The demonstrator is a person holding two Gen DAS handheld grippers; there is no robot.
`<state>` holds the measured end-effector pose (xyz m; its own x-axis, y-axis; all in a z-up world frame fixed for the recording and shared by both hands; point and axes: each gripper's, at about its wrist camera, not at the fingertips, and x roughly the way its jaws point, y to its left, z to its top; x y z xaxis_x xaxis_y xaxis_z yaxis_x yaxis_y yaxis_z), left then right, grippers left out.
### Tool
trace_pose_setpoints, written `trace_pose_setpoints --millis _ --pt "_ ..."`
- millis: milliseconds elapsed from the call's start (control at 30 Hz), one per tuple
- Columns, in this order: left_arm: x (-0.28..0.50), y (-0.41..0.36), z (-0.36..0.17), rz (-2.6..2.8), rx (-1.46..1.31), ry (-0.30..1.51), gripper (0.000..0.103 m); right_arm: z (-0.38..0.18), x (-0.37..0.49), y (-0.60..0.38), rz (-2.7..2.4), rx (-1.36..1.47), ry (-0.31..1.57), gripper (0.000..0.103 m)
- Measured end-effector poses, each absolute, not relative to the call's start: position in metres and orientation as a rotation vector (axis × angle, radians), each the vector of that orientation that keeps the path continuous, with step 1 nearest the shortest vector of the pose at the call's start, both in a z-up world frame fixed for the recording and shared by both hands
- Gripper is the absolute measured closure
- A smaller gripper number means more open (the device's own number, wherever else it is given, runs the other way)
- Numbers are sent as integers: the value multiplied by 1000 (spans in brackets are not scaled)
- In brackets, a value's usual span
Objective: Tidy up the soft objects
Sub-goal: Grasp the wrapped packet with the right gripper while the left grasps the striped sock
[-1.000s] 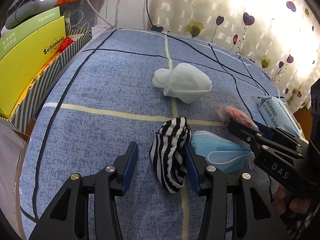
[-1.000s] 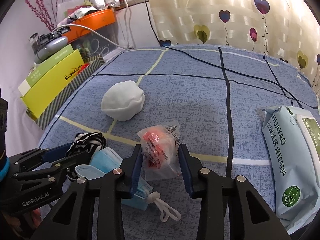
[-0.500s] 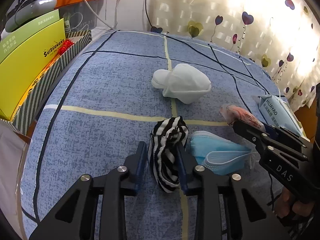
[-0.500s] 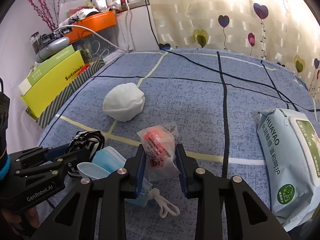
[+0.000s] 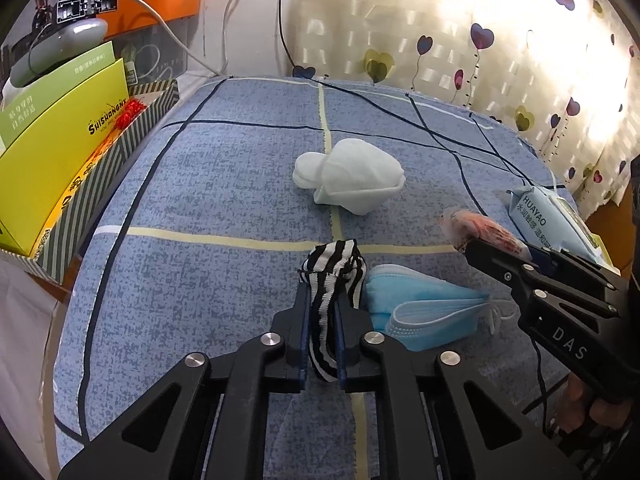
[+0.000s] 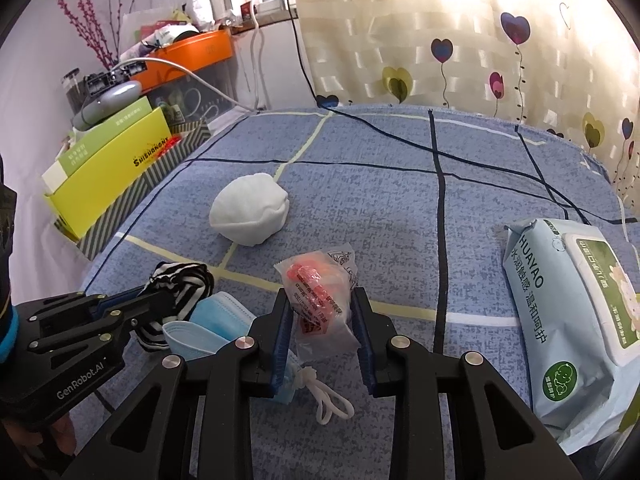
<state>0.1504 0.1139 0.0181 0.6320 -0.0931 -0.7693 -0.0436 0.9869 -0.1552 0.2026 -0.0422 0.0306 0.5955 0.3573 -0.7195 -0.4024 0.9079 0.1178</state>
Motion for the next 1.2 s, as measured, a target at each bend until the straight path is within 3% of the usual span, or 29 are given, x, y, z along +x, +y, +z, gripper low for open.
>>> trace_pose_setpoints --millis 400,567,667,900,1033,1200 --pt "160 109 11 -58 -133 916 90 31 200 -45 438 -54 821 75" --pt "165 108 7 -67 -127 924 69 29 201 -45 438 -49 825 75" --pt "167 107 6 -70 -122 926 64 28 203 -45 438 -45 827 75" --pt "170 98 5 -43 -50 928 64 28 204 -46 438 -42 827 75" --pt "169 98 6 -69 -72 925 84 28 204 -45 436 -41 825 75" --pt "166 94 9 -68 -60 910 93 30 201 -45 433 -39 818 75"
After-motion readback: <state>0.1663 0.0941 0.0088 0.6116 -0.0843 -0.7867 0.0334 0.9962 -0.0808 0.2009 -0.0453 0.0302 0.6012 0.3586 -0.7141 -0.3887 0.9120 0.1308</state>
